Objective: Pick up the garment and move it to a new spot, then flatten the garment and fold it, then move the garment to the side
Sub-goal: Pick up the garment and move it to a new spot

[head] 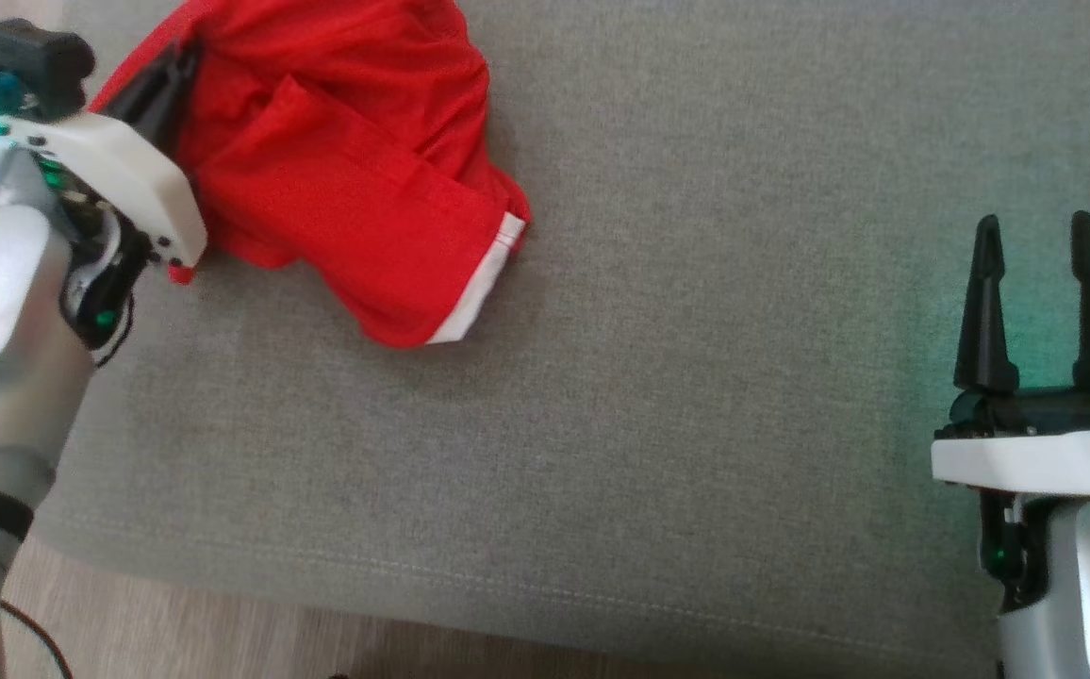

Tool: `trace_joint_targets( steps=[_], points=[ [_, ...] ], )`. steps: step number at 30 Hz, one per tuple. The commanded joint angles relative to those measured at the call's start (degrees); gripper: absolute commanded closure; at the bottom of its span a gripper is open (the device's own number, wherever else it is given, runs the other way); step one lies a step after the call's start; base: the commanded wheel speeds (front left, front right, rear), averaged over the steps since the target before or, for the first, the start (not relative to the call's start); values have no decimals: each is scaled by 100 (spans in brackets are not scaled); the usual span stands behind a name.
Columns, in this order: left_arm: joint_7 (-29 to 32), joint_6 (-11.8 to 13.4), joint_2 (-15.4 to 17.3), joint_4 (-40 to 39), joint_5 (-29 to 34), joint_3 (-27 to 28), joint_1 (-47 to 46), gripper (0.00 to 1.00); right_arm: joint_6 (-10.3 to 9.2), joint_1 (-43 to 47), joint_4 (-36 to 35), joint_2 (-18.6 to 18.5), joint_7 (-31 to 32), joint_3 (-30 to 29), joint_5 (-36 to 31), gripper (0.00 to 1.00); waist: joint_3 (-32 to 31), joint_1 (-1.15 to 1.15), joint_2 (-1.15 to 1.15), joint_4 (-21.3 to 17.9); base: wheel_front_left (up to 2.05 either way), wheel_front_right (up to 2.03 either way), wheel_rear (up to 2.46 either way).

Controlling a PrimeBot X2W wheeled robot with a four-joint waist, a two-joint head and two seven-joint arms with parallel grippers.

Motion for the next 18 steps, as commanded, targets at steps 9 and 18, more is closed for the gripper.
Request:
trace_joint_targets(
  steps=[9,18],
  points=[
    [-610,199,565,-289,-117,449,-410,100,44,-24,152,-34,-60,293,332,0,-769,0,0,32,0,0,0],
    [-738,691,639,-1748,-63,976,-7,100,44,106,237,-34,-62,423,675,0,-1362,0,0,-93,0,0,0]
  ],
)
